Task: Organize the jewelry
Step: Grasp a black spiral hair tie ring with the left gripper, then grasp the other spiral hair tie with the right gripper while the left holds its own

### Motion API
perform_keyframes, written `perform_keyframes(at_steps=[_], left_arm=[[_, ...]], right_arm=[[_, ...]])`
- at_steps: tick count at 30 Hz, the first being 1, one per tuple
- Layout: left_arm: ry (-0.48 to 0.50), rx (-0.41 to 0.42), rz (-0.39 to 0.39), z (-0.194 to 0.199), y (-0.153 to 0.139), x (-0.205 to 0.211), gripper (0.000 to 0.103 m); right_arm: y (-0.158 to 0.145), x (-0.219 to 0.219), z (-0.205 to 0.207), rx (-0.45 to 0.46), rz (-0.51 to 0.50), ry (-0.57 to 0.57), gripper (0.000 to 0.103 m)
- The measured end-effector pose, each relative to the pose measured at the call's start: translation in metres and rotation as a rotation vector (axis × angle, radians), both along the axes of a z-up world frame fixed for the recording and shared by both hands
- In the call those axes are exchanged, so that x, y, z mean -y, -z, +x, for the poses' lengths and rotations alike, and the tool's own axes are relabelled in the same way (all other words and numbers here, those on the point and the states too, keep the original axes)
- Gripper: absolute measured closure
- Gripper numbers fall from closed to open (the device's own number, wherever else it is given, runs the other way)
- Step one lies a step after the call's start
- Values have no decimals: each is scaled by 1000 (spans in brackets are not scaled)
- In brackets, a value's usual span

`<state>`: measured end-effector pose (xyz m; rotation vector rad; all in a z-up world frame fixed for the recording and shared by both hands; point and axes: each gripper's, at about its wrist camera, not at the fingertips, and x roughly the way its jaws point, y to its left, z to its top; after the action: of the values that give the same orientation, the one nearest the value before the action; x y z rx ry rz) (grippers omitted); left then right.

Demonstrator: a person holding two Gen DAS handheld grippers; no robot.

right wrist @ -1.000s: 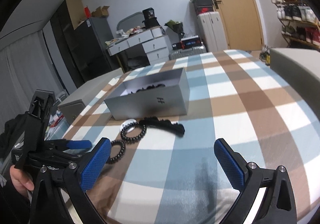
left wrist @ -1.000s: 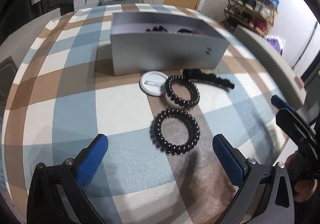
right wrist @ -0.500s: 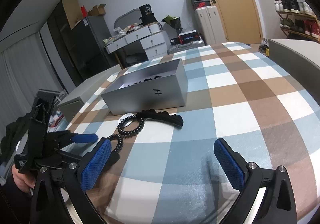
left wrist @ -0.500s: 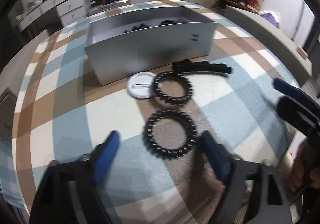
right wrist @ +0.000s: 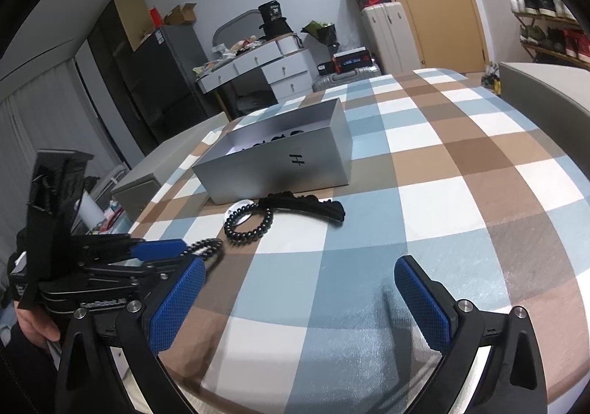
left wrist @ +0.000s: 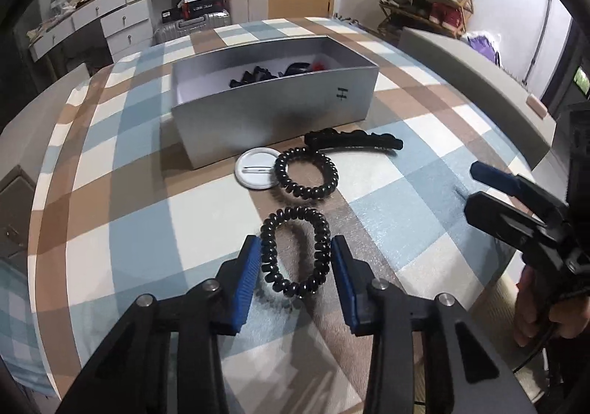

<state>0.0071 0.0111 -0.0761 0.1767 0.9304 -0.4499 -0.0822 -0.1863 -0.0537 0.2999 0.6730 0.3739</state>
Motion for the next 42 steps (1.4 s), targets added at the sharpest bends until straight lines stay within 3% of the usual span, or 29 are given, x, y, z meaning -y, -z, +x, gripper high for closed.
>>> perform_keyframes(at_steps=[6,12,17,20,25,29,31,32,36,42], left_arm=[[-37,-2,3,-4,1,-15,70],[-74,29,8,-12,0,-29,70],[-111,46,-12,-12,1,-47,70],[-132,40,-36,-10,2,-58,70],[-143,42,-76,-10,7,-71,70],[-155,39,-104,-11,10,-81,70],[-161,37,-115,-10,10,-85,70],[-161,35,-118,-10,10,-87,70],[-169,36,-128,-9,10,-91,70],[-158,72,-139,-14,4,-91,70]], right_arm=[[-2,-11,5,-6,-9,-28,0],[-8,-37,20,-14,-4,-133,0],[-9,-69,45,-48,-61,-208,1],[-9,-91,59,-66,-96,-279,8],[-6,-119,73,-65,-251,-294,16],[3,-138,76,-73,-369,-322,37],[8,-144,76,-87,-399,-341,51],[10,-147,76,-89,-419,-342,66],[10,-146,75,-84,-448,-330,93],[0,-122,72,-92,-336,-283,94]])
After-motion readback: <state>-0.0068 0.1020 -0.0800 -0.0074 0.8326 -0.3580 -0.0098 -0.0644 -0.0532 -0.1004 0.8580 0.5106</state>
